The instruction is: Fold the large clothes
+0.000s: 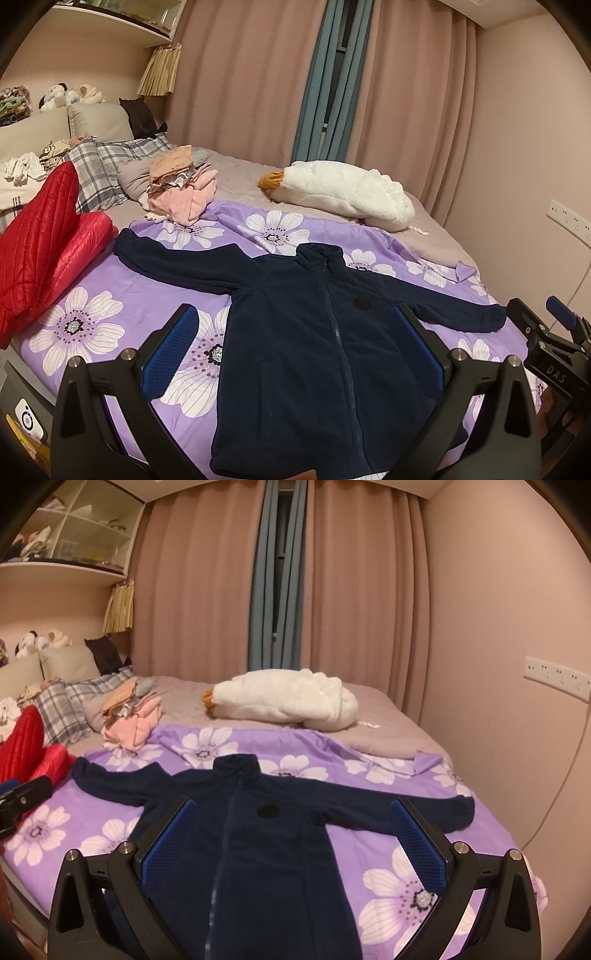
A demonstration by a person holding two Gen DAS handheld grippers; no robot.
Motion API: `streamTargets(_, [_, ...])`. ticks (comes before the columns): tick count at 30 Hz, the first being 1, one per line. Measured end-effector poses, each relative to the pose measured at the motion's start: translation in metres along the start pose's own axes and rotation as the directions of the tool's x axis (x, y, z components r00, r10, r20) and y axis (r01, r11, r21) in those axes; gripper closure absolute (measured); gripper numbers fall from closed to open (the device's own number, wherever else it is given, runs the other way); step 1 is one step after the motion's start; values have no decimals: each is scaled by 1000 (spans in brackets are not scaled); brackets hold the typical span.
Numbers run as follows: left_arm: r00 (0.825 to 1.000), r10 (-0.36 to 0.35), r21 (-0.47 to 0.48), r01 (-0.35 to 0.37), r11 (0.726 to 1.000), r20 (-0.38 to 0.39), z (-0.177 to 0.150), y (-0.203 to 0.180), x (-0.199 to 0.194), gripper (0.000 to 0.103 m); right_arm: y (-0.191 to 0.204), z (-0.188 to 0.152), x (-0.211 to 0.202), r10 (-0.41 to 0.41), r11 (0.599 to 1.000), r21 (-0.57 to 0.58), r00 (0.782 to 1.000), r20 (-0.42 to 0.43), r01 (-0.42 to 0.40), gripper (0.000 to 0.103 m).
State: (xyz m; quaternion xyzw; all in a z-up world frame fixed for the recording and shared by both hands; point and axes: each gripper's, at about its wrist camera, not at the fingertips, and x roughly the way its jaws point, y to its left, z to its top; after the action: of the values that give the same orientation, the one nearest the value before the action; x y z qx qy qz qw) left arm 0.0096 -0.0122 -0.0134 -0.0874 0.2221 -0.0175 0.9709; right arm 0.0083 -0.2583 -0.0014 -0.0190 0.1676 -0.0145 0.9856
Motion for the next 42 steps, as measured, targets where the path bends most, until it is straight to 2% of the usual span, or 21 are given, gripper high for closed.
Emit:
streamTargets(14, [1000, -14, 15, 14, 1000, 1, -2, -5, -5, 0, 4, 0, -8, -3, 1000, -15, 1000, 25, 3, 0])
streamTargets(42, [1000, -21, 19, 22, 1000, -21, -6, -9, -1, 0, 6, 0, -6, 18, 999, -34, 1000, 22, -17, 0])
